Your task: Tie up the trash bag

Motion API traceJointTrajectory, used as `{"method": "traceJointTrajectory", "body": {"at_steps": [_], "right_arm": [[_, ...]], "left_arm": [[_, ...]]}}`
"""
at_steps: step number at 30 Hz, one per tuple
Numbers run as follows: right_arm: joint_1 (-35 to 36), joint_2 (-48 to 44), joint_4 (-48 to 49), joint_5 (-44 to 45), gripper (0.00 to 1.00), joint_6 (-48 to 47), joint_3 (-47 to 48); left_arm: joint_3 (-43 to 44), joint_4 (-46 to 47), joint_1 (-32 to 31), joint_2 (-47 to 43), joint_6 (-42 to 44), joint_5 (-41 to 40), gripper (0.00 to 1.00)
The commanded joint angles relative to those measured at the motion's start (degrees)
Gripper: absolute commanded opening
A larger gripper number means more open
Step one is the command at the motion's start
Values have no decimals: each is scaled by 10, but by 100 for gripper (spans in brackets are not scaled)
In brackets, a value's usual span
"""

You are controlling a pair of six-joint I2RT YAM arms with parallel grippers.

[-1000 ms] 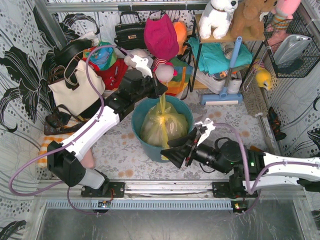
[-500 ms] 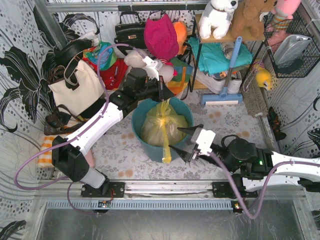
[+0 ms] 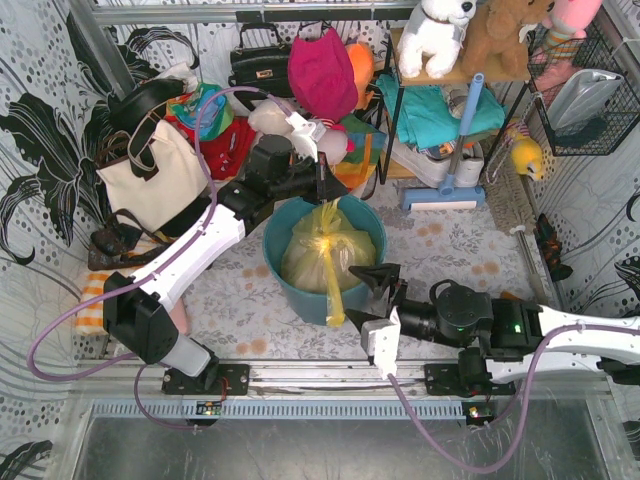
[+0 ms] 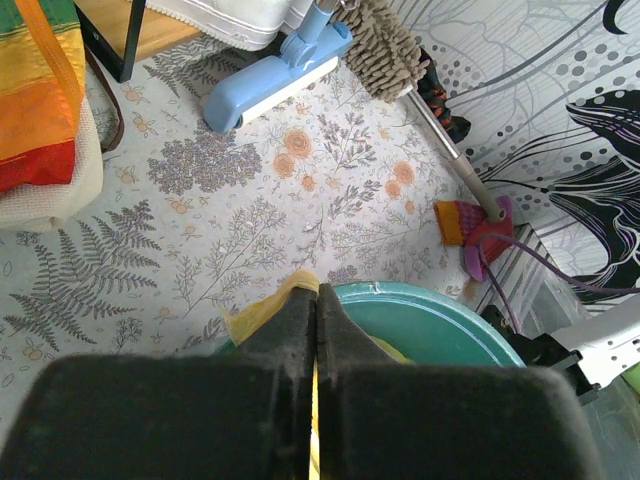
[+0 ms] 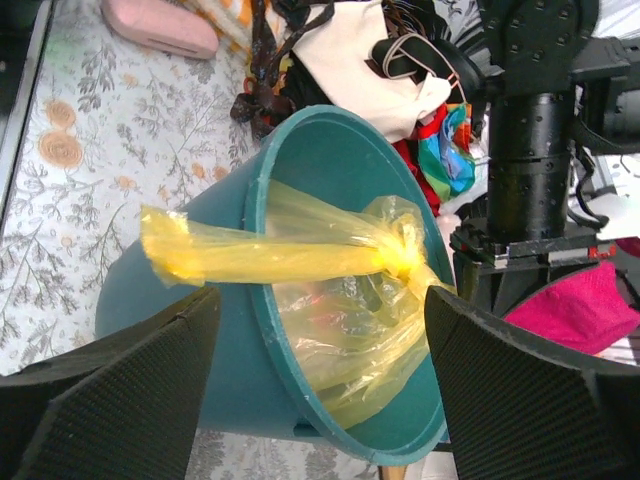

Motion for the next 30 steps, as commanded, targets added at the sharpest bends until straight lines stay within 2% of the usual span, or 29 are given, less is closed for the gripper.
{"method": "traceJointTrajectory", "body": {"at_steps": [1,10,15,23,30], "right_arm": [[3,-4,21,-26,84,-71,-33],[3,17,132,-43,84,-105,-91],[3,40,205,-40,76,-131,-93],[3,40,206,-49,56,-154,-71],[3,28,190,-48,47,-163,-60]], "left_arm": [[-6,-13,2,-7,10,17,0],[-9,-8,2,-12,4,21,0],[-13,-4,2,-13,-1,24,0],[-10,-6,2,-13,-1,21,0],[-6,-10,2,-11,-1,22,0]]}}
